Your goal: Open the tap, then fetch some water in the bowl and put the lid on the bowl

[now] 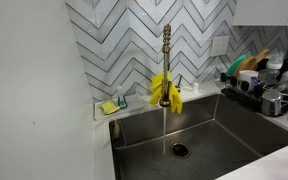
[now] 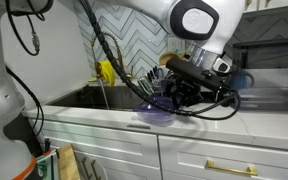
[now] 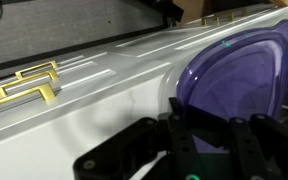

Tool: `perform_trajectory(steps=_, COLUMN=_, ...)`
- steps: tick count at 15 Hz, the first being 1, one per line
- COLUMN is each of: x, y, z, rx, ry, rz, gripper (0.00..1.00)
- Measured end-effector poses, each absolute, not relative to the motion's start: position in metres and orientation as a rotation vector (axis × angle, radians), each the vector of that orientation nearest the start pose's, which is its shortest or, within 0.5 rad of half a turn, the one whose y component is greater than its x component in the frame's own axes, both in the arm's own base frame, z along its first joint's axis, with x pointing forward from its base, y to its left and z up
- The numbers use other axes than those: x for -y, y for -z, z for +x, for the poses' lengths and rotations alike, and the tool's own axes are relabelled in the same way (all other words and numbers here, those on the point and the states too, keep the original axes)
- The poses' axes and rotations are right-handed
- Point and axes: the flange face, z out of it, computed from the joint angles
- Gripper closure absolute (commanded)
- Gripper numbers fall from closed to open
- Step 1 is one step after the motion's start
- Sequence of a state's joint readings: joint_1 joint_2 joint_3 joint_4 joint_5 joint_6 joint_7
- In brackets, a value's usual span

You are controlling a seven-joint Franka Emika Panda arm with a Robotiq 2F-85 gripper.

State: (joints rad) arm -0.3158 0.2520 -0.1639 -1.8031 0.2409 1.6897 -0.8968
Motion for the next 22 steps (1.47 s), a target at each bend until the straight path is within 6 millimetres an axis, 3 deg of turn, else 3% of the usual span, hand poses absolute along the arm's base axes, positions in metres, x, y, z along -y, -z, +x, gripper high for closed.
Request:
perform_trajectory(steps=14, x=0.234, y=-0.371, z=0.524, rx=0.384, ry=-0.116, rz=-2.707, gripper=0.98)
perform_trajectory(steps=22, x=0.233, y=-0.377, z=0.523, rx=0.350, ry=-0.065, rz=-2.684, gripper=0.98)
